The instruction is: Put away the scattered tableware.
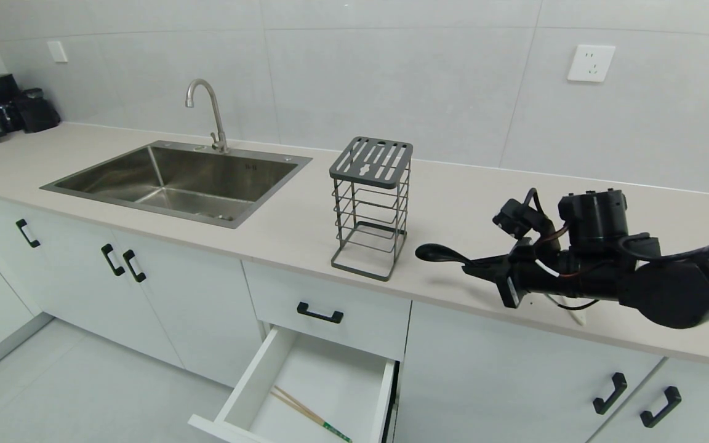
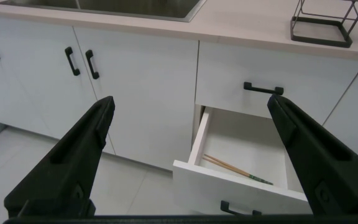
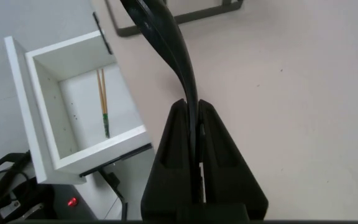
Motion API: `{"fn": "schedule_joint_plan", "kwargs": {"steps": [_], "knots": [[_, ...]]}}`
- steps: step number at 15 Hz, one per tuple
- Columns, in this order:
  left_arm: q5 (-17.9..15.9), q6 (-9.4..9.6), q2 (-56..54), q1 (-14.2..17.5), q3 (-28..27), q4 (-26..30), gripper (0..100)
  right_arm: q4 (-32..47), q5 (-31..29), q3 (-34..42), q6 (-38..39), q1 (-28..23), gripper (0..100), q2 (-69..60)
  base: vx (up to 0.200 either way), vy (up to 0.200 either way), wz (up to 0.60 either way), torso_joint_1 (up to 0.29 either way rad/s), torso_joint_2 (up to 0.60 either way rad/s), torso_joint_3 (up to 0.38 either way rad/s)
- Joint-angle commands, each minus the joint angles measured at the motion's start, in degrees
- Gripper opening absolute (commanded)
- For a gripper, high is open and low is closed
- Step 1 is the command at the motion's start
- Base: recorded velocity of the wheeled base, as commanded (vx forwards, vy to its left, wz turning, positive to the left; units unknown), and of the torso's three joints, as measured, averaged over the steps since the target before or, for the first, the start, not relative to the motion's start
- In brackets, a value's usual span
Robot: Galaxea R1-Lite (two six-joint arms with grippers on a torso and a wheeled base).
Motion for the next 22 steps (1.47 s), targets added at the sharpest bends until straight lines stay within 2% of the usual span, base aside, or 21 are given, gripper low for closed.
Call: {"fn": "schedule_joint_plan", "kwargs": {"steps": [1,5,9,14,16,22], "knots": [[0.0,0.01,0.1,0.0,0.0,0.0,100,-1.9,0.1,6.3,0.0,1.1,0,-6.5,0.000,0.000,0.00,0.000,0.00,0.000],[0.0,0.01,0.1,0.0,0.0,0.0,100,-4.3,-0.1,13.4,0.9,4.0,0,-10.7,0.000,0.000,0.00,0.000,0.00,0.000],[0.0,0.01,0.1,0.0,0.0,0.0,100,-7.2,-0.9,18.0,4.8,10.5,0,-13.2,0.000,0.000,0.00,0.000,0.00,0.000],[0.0,0.01,0.1,0.0,0.0,0.0,100,-10.0,-8.8,18.6,12.4,23.3,0,-13.6,0.000,0.000,0.00,0.000,0.00,0.000],[0.0,0.01,0.1,0.0,0.0,0.0,100,-10.0,-12.1,17.5,14.4,26.6,0,-13.0,0.000,0.000,0.00,0.000,0.00,0.000],[0.0,0.01,0.1,0.0,0.0,0.0,100,-9.6,-26.6,9.9,17.9,39.7,0,-3.9,0.000,0.000,0.00,0.000,0.00,0.000]]}}
